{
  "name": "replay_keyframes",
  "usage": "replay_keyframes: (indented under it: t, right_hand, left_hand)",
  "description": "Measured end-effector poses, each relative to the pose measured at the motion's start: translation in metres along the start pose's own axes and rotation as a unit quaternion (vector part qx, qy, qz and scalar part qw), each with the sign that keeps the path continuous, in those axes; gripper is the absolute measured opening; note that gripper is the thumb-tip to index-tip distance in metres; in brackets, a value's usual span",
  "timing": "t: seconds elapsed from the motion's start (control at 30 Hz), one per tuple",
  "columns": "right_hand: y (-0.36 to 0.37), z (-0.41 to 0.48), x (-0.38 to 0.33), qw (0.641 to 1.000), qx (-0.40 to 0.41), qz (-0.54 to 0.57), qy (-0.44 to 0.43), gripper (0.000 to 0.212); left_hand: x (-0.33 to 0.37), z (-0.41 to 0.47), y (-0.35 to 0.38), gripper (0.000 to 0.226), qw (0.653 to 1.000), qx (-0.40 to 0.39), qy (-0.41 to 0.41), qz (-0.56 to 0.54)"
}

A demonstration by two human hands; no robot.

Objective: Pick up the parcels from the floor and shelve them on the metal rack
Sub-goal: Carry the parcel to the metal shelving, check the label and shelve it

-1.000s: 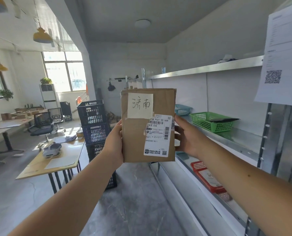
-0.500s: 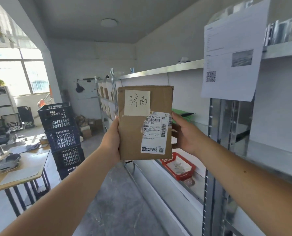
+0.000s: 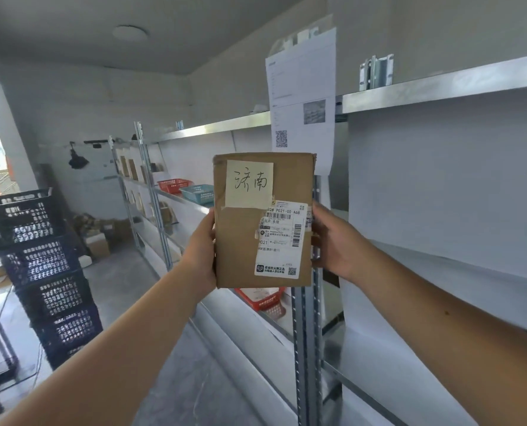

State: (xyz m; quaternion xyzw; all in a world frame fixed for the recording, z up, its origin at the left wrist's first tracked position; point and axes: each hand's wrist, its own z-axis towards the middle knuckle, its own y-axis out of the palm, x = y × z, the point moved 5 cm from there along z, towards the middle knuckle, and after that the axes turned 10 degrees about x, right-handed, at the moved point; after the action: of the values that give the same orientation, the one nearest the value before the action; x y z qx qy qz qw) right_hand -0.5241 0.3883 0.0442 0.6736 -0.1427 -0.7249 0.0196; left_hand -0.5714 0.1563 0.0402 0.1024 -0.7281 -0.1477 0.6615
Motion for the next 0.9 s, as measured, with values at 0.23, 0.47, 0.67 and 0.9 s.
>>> replay_keyframes:
  t: [0.23, 0.47, 0.67, 0.9]
  right_hand:
    - [-0.071, -0.052, -0.020, 0.996, 0.086, -0.013, -0.007, 0.059]
    - [-0.124, -0.103, -0.046, 0.982, 0.188, -0.005, -0.031, 0.062]
    - [-0.153, -0.152, -0.051, 0.960, 0.276, -0.003, -0.047, 0.063]
    - [-0.186, -0.228, -0.050, 0.920, 0.387, 0.008, -0.063, 0.065]
  left_hand:
    - [-0.041, -0.026, 0.075, 0.052, 0.997, -0.075, -0.028, -0.016]
    - [-0.051, -0.035, 0.143, 0.056, 0.982, -0.181, -0.062, -0.001]
    - [-0.073, -0.046, 0.190, 0.055, 0.959, -0.264, -0.104, 0.013]
    - [-0.103, -0.082, 0.243, 0.056, 0.925, -0.348, -0.146, 0.035]
